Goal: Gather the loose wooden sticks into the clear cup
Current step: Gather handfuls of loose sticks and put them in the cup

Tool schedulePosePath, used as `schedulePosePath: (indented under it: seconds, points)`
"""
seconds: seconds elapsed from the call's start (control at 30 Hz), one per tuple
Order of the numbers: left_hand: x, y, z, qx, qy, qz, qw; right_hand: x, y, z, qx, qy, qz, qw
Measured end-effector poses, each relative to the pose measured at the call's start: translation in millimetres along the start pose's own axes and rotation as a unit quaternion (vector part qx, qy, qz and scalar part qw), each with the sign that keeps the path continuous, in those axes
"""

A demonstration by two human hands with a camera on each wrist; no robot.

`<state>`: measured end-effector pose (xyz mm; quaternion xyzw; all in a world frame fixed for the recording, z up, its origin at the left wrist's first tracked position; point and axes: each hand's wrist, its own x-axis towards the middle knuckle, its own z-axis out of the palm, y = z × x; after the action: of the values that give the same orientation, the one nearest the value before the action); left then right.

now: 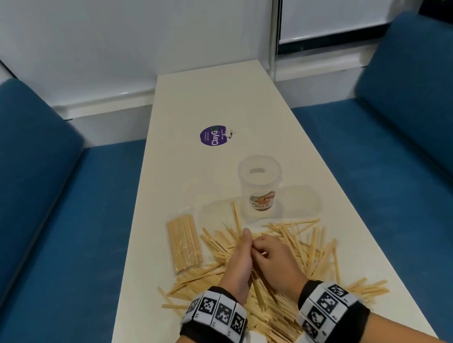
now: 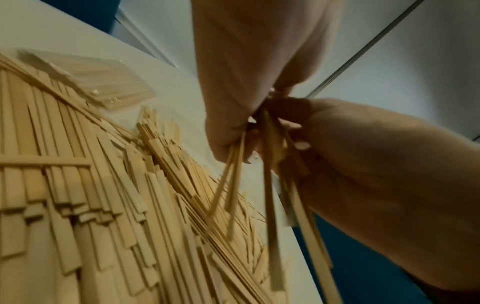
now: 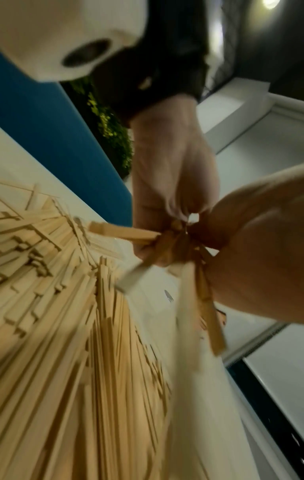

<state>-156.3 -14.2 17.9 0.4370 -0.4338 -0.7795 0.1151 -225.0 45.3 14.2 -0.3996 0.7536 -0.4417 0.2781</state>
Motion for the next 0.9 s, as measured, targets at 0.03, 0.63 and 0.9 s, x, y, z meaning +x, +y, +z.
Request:
schedulePosePath:
  seconds: [0.03, 0.63, 0.9]
  points:
    - [0, 1, 0, -0.025, 0.008, -0.005, 1.0, 1, 0, 4, 0.006, -0.005, 0.002, 1.0]
    - [1, -8, -46, -0.202, 0.114, -0.047, 0.972, -10, 38, -31, -0.182, -0.126, 0.022, 0.975]
    - [-1, -19, -67, -0.18, 0.12, -0.052, 0.975, -28, 68, -31, -0.31, -0.169, 0.05, 0.934]
